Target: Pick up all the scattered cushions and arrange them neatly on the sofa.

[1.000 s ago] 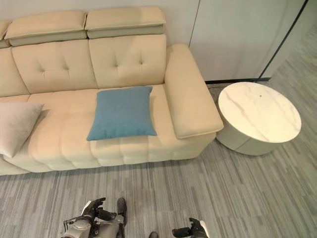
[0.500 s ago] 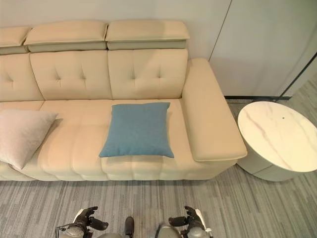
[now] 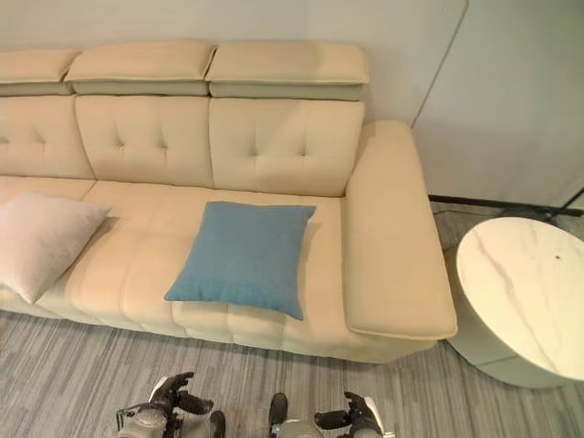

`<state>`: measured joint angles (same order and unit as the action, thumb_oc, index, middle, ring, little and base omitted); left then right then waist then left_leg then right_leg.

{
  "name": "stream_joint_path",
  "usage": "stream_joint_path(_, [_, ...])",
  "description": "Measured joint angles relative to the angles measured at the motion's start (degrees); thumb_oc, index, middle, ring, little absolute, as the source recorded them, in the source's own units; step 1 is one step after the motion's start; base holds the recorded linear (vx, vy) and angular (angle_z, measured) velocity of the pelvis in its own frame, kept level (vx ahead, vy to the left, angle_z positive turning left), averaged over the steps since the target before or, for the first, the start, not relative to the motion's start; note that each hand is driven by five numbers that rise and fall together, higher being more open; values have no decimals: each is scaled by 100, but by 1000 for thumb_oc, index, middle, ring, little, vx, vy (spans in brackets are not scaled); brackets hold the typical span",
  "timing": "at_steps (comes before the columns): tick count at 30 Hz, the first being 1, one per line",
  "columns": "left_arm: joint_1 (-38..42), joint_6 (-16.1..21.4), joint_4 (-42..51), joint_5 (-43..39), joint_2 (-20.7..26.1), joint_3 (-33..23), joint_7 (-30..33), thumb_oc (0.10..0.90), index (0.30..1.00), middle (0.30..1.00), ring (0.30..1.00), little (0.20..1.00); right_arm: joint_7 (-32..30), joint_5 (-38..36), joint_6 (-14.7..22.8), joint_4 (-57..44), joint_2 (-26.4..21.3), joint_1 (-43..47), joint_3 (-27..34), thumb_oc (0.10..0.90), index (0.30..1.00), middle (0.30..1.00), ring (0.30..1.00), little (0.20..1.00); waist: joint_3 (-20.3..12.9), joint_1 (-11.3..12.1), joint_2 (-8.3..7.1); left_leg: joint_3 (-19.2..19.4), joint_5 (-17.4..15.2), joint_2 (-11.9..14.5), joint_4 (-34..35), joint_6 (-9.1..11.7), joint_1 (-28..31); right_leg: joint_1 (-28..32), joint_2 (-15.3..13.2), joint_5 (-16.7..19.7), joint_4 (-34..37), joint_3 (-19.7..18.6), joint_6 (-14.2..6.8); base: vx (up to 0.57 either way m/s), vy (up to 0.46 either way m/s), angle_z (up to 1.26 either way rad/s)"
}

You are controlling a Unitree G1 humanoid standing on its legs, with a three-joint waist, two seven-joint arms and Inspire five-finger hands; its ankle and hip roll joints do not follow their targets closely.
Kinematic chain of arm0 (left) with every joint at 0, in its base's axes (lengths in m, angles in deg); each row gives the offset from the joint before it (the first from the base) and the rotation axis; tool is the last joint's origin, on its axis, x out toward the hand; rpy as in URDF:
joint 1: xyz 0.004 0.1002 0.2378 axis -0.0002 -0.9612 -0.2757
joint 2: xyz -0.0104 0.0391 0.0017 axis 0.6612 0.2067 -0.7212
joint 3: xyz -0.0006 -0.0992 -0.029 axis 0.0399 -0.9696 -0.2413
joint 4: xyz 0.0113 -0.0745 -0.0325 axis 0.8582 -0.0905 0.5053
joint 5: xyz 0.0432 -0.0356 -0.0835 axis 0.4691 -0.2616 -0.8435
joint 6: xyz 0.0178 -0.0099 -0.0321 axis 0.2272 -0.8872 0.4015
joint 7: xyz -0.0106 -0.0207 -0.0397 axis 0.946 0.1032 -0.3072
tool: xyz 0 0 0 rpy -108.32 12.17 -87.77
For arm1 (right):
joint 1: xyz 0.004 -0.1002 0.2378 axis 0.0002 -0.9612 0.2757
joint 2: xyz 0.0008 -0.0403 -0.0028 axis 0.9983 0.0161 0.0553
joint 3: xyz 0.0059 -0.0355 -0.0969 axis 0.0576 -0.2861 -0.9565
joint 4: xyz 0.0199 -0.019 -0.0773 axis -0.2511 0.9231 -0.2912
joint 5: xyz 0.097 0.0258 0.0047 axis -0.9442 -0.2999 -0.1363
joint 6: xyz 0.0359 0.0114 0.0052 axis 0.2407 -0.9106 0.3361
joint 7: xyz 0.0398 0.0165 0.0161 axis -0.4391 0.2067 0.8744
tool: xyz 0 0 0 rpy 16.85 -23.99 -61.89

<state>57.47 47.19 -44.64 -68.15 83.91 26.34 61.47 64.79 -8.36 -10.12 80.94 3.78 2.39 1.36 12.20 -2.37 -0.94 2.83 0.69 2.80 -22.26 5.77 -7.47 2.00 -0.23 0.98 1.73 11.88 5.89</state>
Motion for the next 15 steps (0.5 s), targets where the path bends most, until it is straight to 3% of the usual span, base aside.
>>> stream_joint_path(3, [-30, 1, 7, -12, -11, -11, 0, 800, 900, 900, 900, 900, -2, -3, -12, 14, -2, -73, -6, 800, 900, 900, 900, 900, -8, 18, 1, 121, -78, 19, 756, -108, 46, 100, 25, 35, 100, 34, -58, 157, 22, 7])
stream_joint_path(5, [-98, -2, 158, -46, 11, -22, 2, 800, 900, 900, 900, 900, 0, -2, -13, 19, 13, -85, -56, 800, 900, 900, 900, 900, -5, 38, 13, 99, 74, 78, 1743, 29, 26, 196, 130, 74, 250, 68, -84, 210, 68, -4])
stream_joint_path(7, [-117, -1, 162, -54, 13, -21, -4, 800, 900, 900, 900, 900, -2, -3, -14, 21, 10, -119, -108, 800, 900, 900, 900, 900, -21, 35, 44, 74, 260, 183, 2137, 143, 57, 369, 232, 76, 348, 77, -77, 212, 103, -7])
stream_joint_path(12, [-127, 3, 161, -54, 33, -22, -7, 800, 900, 900, 900, 900, -19, -2, -13, 31, -5, -164, -92, 800, 900, 900, 900, 900, -26, 46, 40, -14, 396, 156, 2157, 106, 76, 644, 225, -95, 345, -77, -203, 205, 171, -15])
stream_joint_path(13, [-136, 3, 162, -52, 31, -16, -5, 800, 900, 900, 900, 900, -19, 0, -12, 59, -4, -203, -93, 800, 900, 900, 900, 900, -41, 42, 65, -18, 424, 142, 2144, 53, 104, 670, 221, -123, 345, -122, -238, 255, 304, -31])
stream_joint_path(15, [-195, -1, 130, -43, -52, 1, -15, 800, 900, 900, 900, 900, -18, 1, -13, 193, -30, -209, -80, 800, 900, 900, 900, 900, -174, 27, 296, -23, 648, 156, 2184, -298, 301, 723, 266, -320, 199, -250, -412, 187, 268, -31])
